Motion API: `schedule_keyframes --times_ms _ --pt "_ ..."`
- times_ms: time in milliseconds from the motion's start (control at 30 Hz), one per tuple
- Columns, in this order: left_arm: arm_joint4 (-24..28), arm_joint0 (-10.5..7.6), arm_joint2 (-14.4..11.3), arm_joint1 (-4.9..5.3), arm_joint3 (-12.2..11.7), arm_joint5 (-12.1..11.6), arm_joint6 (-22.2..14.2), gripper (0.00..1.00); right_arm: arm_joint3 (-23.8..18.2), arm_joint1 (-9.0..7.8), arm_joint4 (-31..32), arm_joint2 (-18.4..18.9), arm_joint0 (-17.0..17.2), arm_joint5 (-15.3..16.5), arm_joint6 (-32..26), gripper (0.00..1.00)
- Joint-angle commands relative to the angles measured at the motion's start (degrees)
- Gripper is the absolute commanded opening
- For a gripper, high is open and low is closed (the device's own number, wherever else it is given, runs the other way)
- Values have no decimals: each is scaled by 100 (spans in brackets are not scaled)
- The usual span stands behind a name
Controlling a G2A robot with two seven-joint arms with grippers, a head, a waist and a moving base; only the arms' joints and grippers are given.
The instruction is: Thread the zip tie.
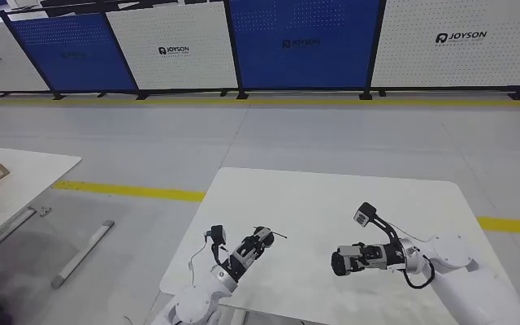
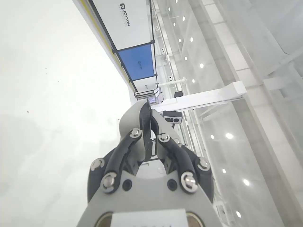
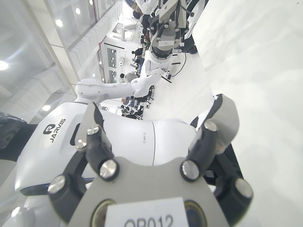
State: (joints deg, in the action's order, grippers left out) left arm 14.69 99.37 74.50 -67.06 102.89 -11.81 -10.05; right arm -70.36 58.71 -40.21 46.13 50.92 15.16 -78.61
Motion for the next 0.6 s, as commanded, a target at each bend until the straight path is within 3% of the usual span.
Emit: schedule_keyframes --times_ms 0,200,300,400,567 --pt "-2 5 4 1 9 2 -1 0 0 0 0 0 0 0 0 100" --pt "-22 -11 -15 1 -10 40 -26 0 0 0 0 0 0 0 0 100" --pt "-393 -20 -20 29 -105 65 -249 0 0 0 0 0 0 0 0 100" --pt "-859 60 -6 69 -167 -18 -467 0 0 0 0 0 0 0 0 100" --pt "-810 128 -41 69 -176 -148 -480 0 0 0 0 0 0 0 0 100"
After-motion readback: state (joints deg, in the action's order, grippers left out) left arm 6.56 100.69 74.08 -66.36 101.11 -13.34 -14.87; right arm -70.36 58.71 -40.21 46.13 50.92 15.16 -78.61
